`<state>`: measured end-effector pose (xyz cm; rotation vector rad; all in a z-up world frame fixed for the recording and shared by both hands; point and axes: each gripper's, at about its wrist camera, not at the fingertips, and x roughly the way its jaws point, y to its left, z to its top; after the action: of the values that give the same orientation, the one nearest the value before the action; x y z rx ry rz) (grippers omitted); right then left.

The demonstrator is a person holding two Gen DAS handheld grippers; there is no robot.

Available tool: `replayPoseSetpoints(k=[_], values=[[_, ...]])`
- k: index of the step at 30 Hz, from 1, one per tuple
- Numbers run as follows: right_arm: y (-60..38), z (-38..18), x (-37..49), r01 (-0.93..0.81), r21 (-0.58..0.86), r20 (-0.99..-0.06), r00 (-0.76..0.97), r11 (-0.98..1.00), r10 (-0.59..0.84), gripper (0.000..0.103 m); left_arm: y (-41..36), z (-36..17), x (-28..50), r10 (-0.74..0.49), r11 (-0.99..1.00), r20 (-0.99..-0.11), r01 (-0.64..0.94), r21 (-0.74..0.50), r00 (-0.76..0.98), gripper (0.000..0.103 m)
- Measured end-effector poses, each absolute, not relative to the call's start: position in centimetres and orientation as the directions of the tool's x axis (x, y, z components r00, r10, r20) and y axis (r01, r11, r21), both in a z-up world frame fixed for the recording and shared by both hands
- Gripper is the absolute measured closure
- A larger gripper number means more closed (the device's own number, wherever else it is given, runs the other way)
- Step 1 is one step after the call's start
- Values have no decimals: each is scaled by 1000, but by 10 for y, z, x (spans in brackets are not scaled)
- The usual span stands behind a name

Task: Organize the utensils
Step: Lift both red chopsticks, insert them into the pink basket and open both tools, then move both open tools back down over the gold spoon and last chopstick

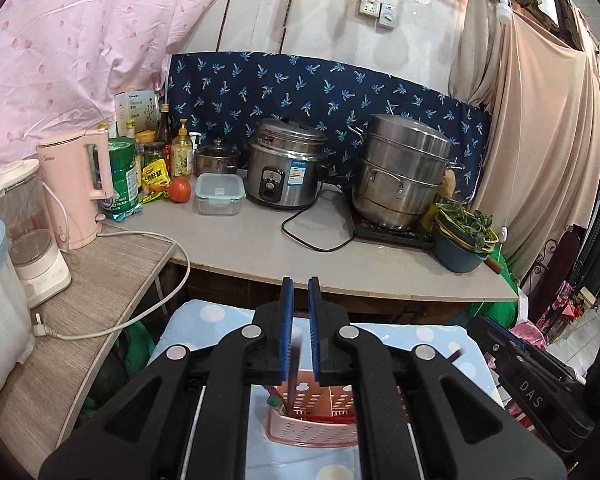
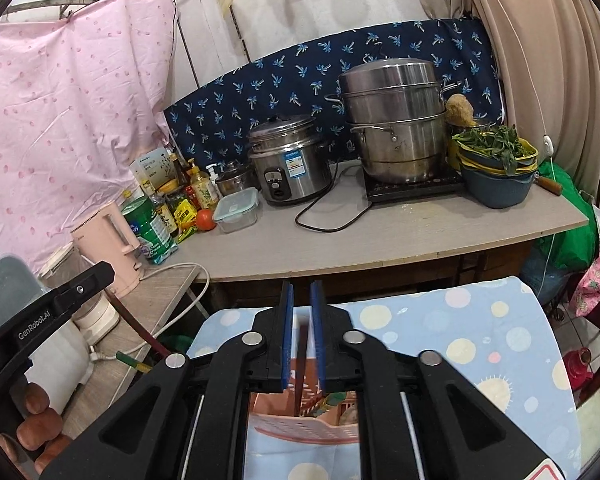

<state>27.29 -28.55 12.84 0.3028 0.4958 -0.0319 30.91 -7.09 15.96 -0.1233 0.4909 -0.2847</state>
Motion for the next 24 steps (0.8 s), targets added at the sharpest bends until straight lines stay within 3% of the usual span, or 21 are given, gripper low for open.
replayPoseSetpoints(k=[3,5,10,13,24], values=[[-287,132,268,109,283,-460,887,953,35,76,-68,160,308,-293,954,-449,227,-196,844,73],[-288,135,264,109,288,-456,889,951,36,75,-66,161,306,-285,956,-444,219,-194,849,66],[-286,140,250,101,287,-446,894,952,40,74,-59,164,297,-286,955,-446,216,-201,848,64],[-281,143,239,98,271,-445,895,958,35,74,-56,165,286,-277,958,-436,212,-193,856,55],[-265,128,189,70,273,-473,878,959,71,73,-50,151,243,-240,971,-464,201,-133,853,53]])
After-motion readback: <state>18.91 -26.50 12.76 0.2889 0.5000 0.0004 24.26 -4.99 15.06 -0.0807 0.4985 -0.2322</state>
